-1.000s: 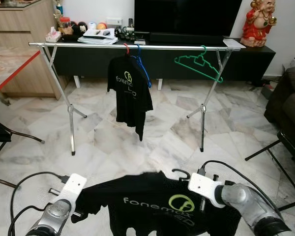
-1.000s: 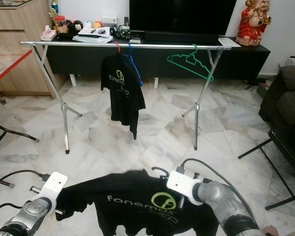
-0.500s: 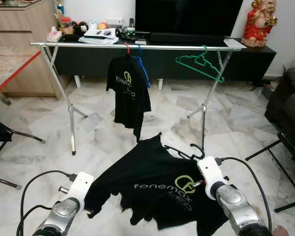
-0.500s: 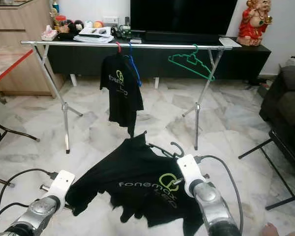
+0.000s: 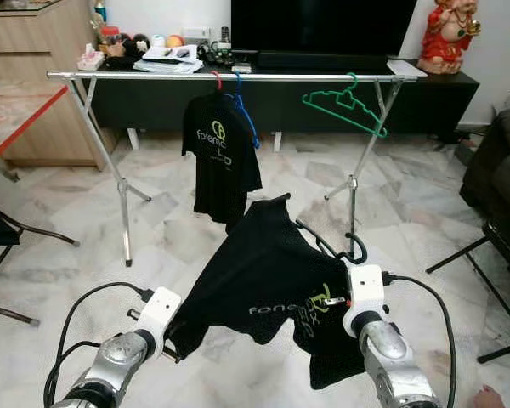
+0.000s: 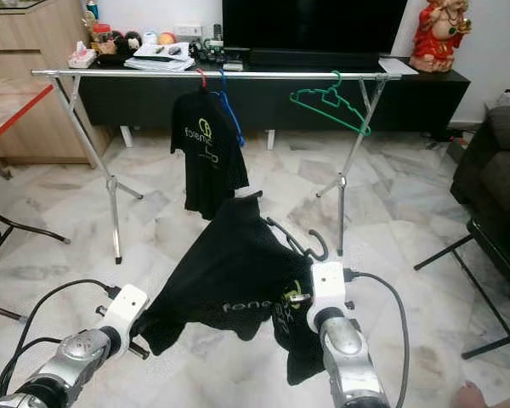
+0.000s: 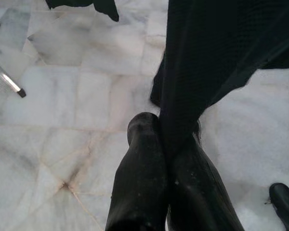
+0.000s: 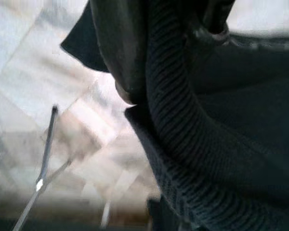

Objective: Hang hanger

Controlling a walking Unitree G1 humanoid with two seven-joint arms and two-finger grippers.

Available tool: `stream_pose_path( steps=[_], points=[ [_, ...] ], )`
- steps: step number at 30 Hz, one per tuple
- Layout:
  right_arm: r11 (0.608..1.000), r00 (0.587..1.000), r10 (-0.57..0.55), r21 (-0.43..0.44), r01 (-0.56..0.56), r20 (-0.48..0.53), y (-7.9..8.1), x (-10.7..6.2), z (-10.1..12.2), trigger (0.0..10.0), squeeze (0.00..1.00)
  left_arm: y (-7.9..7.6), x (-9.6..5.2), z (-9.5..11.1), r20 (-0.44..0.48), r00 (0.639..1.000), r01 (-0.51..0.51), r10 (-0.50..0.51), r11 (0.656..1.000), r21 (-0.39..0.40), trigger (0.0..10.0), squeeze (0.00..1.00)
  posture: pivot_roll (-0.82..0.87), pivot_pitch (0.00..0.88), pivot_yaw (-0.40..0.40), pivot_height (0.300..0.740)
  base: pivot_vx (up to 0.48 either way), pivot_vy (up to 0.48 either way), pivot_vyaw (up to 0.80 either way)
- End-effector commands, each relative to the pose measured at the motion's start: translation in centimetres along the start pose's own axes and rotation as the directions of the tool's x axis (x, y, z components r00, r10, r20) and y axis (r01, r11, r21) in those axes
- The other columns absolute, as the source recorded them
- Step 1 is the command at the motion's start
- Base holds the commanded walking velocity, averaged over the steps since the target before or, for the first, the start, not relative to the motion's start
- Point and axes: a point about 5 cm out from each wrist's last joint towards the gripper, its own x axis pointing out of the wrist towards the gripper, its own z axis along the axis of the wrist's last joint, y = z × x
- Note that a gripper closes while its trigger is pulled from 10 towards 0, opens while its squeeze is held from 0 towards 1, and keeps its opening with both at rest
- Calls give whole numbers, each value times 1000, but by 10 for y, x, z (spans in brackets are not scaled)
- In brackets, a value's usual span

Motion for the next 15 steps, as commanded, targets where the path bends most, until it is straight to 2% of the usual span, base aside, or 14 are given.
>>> stream_pose_path(
  steps=[1,2,3,5,6,8,12,15],
  points=[
    [1000,999,5,-28,-6,-52,-4,-2,-6,10000,0,1,-2,-4,-1,1000,5,-5,1000,-7,1176,4,-94,77,0,740,0,0,0],
    [999,997,25,-41,-28,-72,-4,-3,-9,10000,0,2,-2,-3,6,1000,3,-3,1000,-7,3373,643,-96,78,0,740,0,0,0],
    [993,992,61,-94,-71,-109,-3,-5,-15,10000,0,3,-3,-2,9,1000,-2,2,1000,-9,8980,1000,-95,79,0,740,0,0,0],
    [990,990,73,-112,-87,-122,-3,-6,-17,10000,0,4,-3,-2,10,1000,-4,4,1000,-8,8980,1000,-97,80,0,740,0,0,0],
    [963,974,132,-208,-170,-183,-4,-9,-25,10000,0,6,-4,-1,18,1000,-6,6,1000,14,10000,1000,-100,81,-1,740,0,0,0],
    [935,960,162,-274,-224,-230,-7,-12,-30,10000,0,7,-4,0,21,1000,-4,3,1000,24,10000,1000,-98,82,-3,740,0,0,0],
    [907,942,151,-337,-253,-301,-21,-15,-34,10000,0,11,-6,0,18,1000,2,-3,997,72,10000,1000,-98,81,-7,740,0,0,0],
    [885,928,165,-366,-289,-334,-26,-17,-36,10000,0,13,-7,0,17,1000,-5,3,996,88,10000,1000,-97,80,-9,740,0,0,0]
  ],
)
